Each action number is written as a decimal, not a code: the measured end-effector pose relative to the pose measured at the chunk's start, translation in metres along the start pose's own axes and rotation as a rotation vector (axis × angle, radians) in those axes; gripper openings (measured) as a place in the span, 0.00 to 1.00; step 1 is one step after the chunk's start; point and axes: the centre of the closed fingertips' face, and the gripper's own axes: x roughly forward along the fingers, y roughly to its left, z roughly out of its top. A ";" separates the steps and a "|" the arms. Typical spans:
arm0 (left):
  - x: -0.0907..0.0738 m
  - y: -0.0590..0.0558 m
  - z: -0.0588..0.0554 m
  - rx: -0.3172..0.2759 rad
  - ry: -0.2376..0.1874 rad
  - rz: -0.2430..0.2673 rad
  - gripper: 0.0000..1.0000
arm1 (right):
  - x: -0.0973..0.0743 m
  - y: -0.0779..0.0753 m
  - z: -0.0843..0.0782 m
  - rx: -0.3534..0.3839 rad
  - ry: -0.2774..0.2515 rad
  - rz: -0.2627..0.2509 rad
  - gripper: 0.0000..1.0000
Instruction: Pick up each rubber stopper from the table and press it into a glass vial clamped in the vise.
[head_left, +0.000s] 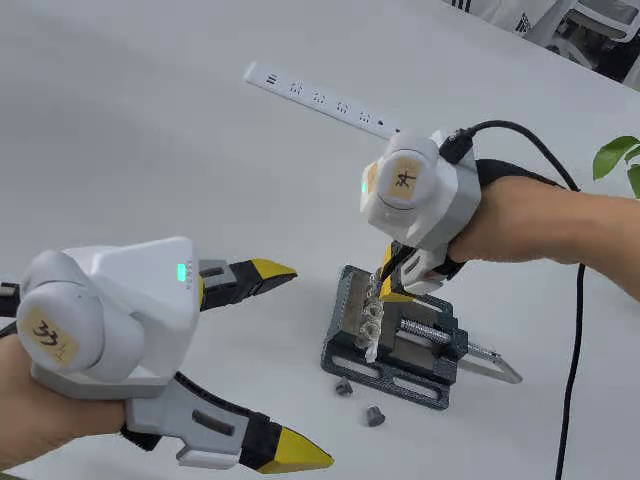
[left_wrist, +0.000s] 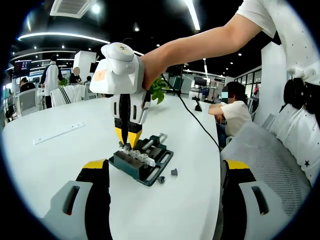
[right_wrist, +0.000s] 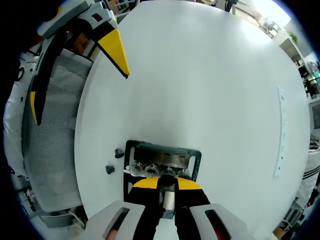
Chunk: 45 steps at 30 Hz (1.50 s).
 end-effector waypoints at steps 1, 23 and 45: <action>0.001 0.000 0.000 -0.001 0.000 -0.002 0.93 | 0.000 0.000 0.000 0.010 0.005 0.004 0.05; -0.001 0.000 0.004 0.003 -0.002 0.003 0.93 | -0.001 0.001 -0.001 0.043 -0.073 0.016 0.09; 0.000 -0.001 0.001 -0.003 0.007 0.000 0.93 | -0.020 -0.003 -0.003 0.124 -0.200 -0.014 0.04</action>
